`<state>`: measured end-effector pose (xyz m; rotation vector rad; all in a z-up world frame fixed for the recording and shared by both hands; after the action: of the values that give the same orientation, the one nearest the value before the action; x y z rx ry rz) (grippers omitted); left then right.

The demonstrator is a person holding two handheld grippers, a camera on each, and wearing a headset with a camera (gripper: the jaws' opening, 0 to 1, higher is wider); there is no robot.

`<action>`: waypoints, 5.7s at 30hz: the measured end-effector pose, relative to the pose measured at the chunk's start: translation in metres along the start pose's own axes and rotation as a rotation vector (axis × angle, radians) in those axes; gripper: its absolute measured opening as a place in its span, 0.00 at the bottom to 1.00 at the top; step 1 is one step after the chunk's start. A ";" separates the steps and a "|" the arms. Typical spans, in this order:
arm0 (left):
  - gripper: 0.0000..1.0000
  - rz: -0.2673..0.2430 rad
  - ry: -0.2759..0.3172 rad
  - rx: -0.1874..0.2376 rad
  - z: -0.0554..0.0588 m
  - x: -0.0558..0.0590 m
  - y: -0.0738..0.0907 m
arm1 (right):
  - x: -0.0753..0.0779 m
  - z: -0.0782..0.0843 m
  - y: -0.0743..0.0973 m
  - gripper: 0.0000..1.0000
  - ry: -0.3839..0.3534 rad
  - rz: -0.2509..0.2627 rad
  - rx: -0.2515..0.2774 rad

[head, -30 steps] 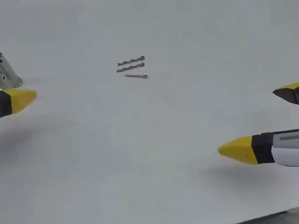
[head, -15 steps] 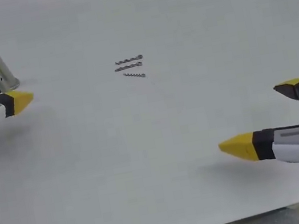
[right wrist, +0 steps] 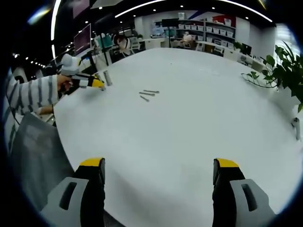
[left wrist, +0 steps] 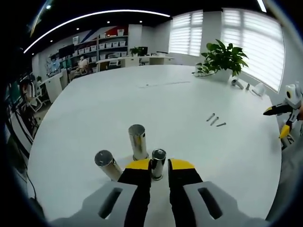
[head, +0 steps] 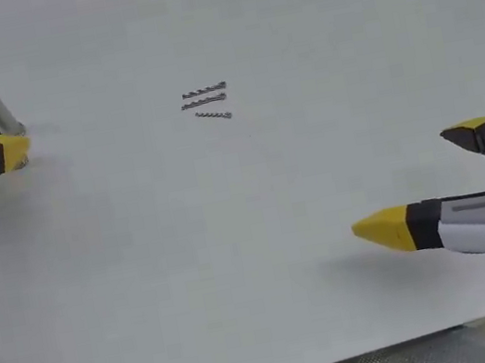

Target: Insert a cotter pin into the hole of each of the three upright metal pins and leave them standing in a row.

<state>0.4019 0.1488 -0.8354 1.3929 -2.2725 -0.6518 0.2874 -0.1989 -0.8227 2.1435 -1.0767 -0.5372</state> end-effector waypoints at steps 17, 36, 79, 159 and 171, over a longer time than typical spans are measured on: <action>0.08 -0.020 0.045 0.010 -0.001 -0.004 0.001 | -0.002 -0.003 -0.002 0.96 0.010 -0.011 0.000; 0.07 0.012 0.052 -0.018 0.001 0.017 0.010 | -0.005 -0.003 -0.003 0.95 0.007 -0.019 0.010; 0.07 -0.038 0.052 -0.020 -0.011 0.091 0.007 | -0.009 -0.020 -0.013 0.94 -0.016 -0.033 0.070; 0.28 -0.015 0.065 0.038 0.012 0.103 0.015 | -0.017 -0.022 -0.009 1.00 -0.078 -0.039 0.062; 0.40 0.017 0.007 0.078 0.007 0.082 0.047 | -0.025 -0.034 0.005 1.00 -0.063 -0.037 0.055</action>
<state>0.3296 0.0947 -0.8072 1.4073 -2.3241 -0.5579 0.2909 -0.1675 -0.7944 2.2111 -1.0994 -0.6028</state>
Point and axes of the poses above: the centre of the closed fingertips' face, and the gripper's own axes: y roughly backward along the fingers, x roughly to its right, z roughly out of its underside, the point moved 1 cm from there along y, roughly backward along the fingers, and after that the axes turned 1 degree about y, right-handed, at the moved point
